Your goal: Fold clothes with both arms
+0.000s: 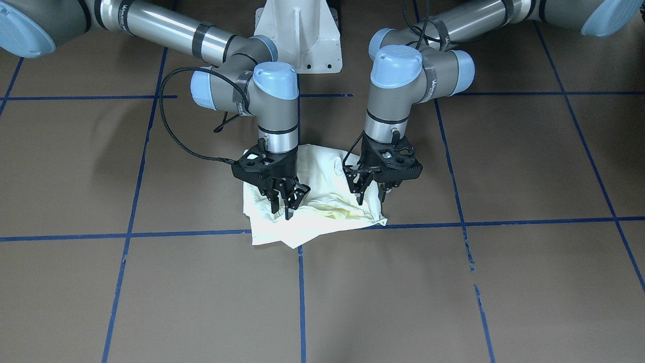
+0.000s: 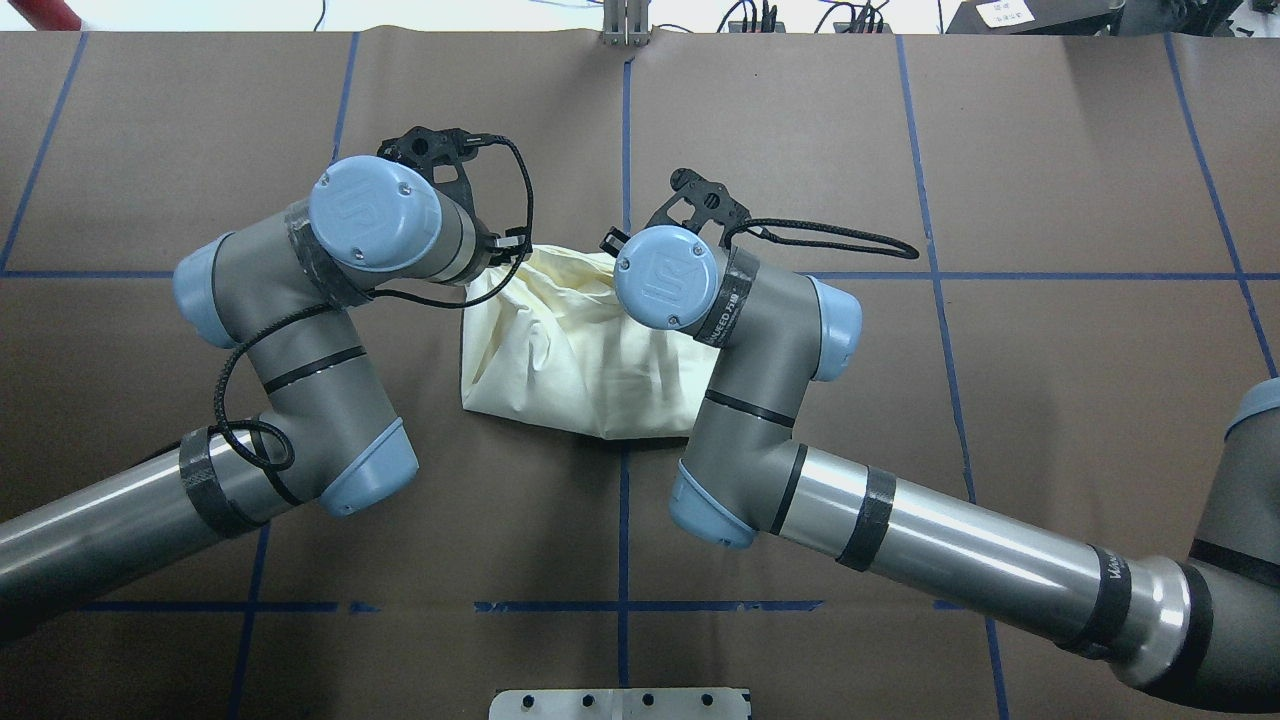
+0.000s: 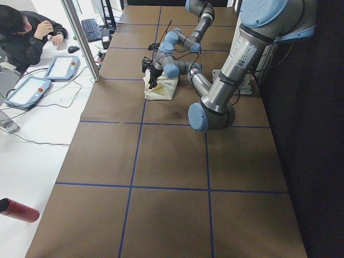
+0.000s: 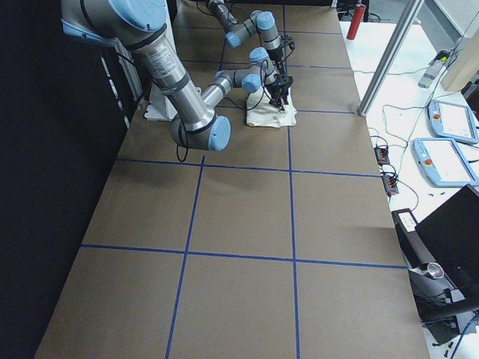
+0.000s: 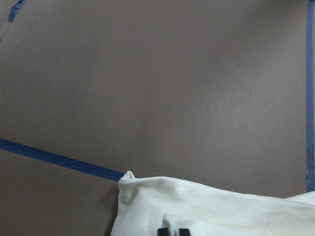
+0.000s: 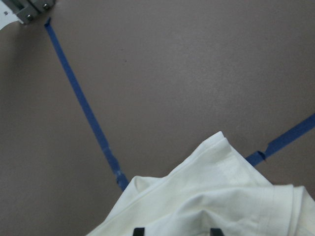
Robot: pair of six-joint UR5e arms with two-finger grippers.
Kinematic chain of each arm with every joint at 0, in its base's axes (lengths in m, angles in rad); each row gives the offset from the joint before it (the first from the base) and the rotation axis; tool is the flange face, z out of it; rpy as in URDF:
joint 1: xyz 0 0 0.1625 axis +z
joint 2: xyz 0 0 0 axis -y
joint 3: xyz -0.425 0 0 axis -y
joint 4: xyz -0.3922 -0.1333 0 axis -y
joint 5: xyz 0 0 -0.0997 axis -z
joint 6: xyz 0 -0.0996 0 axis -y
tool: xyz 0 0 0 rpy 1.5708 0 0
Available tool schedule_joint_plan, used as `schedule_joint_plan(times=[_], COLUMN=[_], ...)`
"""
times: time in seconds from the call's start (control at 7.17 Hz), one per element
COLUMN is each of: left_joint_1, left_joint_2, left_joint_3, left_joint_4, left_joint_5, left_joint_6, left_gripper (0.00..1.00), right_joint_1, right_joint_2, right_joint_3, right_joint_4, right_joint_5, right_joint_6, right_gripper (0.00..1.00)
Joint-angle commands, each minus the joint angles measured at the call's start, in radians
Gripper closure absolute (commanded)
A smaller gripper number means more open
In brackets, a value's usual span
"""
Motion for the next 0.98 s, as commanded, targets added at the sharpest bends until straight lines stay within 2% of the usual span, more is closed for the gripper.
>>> schedule_joint_plan(times=[0.0, 0.28, 0.42, 0.84], left_joint_1=[-0.066, -0.068, -0.068, -0.068], left_joint_2=[0.06, 0.064, 0.064, 0.065], left_joint_3=[-0.036, -0.038, -0.038, -0.039], left_joint_4=[-0.065, -0.071, -0.071, -0.073], left_joint_5=[-0.098, -0.099, -0.099, -0.099], left_joint_6=[0.131, 0.132, 0.132, 0.129], left_gripper=[0.0, 0.0, 0.0, 0.0], right_joint_1=[0.006, -0.035, -0.042, 0.024], right_joint_2=[-0.024, -0.033, -0.037, -0.01], right_joint_3=[0.081, 0.059, 0.022, -0.099], right_joint_4=[-0.006, -0.01, -0.01, -0.012], right_joint_5=[0.082, 0.052, 0.009, -0.002], right_joint_6=[-0.157, -0.263, -0.327, -0.374], right_gripper=[0.0, 0.0, 0.0, 0.0])
